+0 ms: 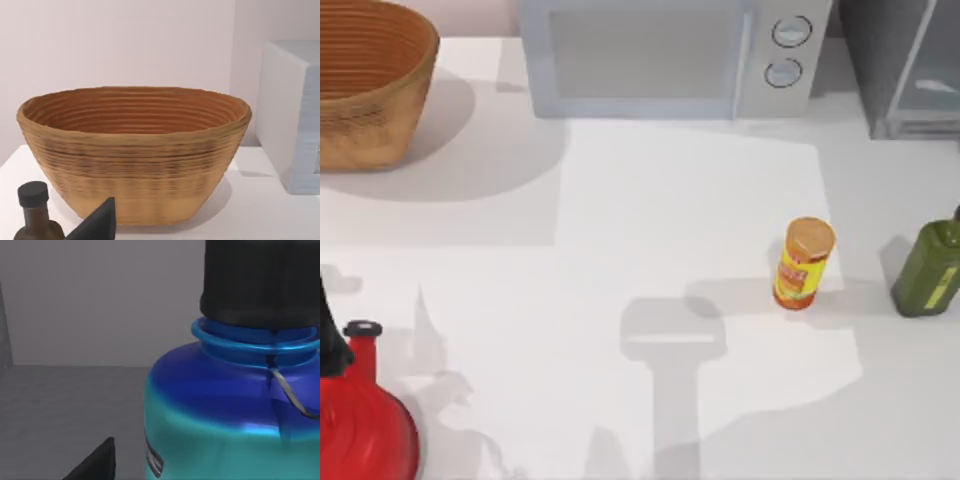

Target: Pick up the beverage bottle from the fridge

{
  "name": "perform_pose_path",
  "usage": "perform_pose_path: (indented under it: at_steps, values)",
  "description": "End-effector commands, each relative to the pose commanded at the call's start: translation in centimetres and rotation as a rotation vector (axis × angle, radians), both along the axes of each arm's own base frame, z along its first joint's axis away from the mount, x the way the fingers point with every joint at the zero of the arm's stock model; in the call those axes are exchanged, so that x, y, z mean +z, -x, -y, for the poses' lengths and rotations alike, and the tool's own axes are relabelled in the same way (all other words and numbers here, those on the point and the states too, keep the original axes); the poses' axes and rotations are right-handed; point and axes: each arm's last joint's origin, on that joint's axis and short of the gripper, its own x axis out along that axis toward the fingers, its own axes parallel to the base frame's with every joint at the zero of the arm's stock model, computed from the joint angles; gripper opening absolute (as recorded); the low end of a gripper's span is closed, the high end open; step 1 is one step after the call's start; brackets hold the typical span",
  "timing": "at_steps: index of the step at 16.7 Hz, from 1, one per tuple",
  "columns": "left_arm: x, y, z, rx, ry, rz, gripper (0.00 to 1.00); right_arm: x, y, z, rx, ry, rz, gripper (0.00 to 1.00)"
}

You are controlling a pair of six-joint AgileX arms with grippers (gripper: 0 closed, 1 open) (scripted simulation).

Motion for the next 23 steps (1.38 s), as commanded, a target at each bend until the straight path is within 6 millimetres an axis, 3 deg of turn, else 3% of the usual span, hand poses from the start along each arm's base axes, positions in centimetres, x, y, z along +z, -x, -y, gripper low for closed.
perform_pose_path:
  at_steps: [3, 8, 21, 23]
  values:
    - [0.0, 0.0, 0.0, 0.0, 0.0, 0.0, 1.0, 0.1, -2.2, -0.1, 0.0, -0.001, -0.002, 1.0]
    - [0.0, 0.0, 0.0, 0.0, 0.0, 0.0, 1.0, 0.0, -2.5, -0.2, 0.0, -0.002, -0.006, 1.0]
    - [0.0, 0.0, 0.0, 0.0, 0.0, 0.0, 1.0, 0.0, -2.5, -0.2, 0.0, -0.002, -0.006, 0.02]
    - [0.0, 0.0, 0.0, 0.0, 0.0, 0.0, 1.0, 0.0, -2.5, -0.2, 0.0, -0.002, -0.006, 0.0]
